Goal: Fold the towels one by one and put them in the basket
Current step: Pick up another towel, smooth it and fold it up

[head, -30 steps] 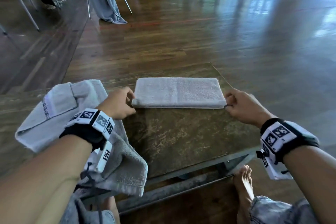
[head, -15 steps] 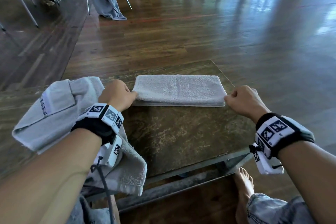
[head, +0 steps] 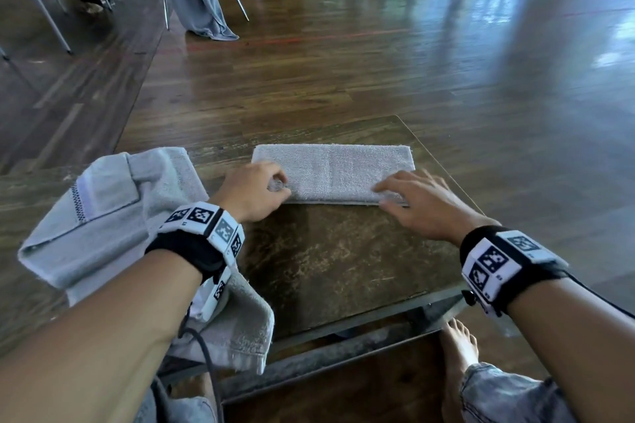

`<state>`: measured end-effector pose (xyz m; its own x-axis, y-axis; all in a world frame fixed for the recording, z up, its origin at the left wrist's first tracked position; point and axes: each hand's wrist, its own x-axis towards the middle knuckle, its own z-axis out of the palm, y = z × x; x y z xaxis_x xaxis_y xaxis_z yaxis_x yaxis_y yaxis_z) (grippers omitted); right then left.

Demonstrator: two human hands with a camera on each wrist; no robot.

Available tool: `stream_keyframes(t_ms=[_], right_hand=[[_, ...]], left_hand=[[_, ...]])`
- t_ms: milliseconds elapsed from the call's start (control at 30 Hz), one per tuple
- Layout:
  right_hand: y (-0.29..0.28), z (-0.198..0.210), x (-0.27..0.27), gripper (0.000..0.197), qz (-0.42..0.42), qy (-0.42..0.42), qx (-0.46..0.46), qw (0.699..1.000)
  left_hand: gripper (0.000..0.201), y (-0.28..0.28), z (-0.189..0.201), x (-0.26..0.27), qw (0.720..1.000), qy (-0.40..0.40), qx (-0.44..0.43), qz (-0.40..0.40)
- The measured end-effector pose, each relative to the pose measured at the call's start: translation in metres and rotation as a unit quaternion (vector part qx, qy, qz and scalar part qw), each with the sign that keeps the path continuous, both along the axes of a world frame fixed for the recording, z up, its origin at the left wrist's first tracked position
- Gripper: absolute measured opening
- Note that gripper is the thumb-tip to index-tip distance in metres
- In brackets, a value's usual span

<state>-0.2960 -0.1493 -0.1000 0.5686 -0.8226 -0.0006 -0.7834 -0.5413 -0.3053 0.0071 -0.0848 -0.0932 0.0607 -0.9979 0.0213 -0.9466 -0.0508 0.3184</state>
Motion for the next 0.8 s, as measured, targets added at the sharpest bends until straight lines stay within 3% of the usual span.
stream_keyframes(t_ms=[100, 200, 267, 333, 400, 533, 633, 700, 800], right_hand=[[0.002, 0.004, 0.009, 0.023, -0.009, 0.000, 0.014, 1.000], [0.004, 0.013, 0.016, 0.046, -0.010, 0.039, -0.058, 0.997], [0.011, 0.014, 0.024, 0.048, 0.002, 0.044, -0.109, 0.993], [0.018, 0.012, 0.034, 0.031, 0.030, 0.025, -0.137, 0.990], [0.023, 0.009, 0.040, 0.023, 0.076, -0.005, -0.111, 0.991], [0.024, 0.002, 0.045, 0.029, 0.111, 0.012, 0.010, 0.994], [0.023, 0.004, 0.046, 0.022, 0.089, -0.009, -0.013, 0.996], [0.024, 0.003, 0.048, 0.031, 0.083, -0.020, -0.037, 0.996], [0.030, -0.009, 0.052, 0.056, 0.100, 0.049, 0.028, 0.993]], left_hand=[[0.020, -0.004, -0.001, -0.006, 0.998, -0.027, 0.049, 0.001], [0.040, -0.007, 0.003, -0.010, 0.999, -0.016, 0.050, -0.008], [0.035, -0.004, 0.003, -0.020, 0.999, 0.004, 0.023, -0.036], [0.021, -0.001, 0.001, -0.032, 0.998, 0.016, -0.001, -0.053], [0.028, 0.000, -0.003, -0.043, 0.998, 0.005, 0.011, -0.069], [0.048, 0.000, -0.005, -0.057, 0.991, -0.030, 0.095, -0.086], [0.046, 0.000, 0.000, -0.064, 0.993, -0.015, 0.086, -0.077], [0.062, 0.002, -0.002, -0.070, 0.993, -0.004, 0.090, -0.079], [0.091, 0.009, -0.015, -0.078, 0.982, -0.026, 0.167, -0.086]])
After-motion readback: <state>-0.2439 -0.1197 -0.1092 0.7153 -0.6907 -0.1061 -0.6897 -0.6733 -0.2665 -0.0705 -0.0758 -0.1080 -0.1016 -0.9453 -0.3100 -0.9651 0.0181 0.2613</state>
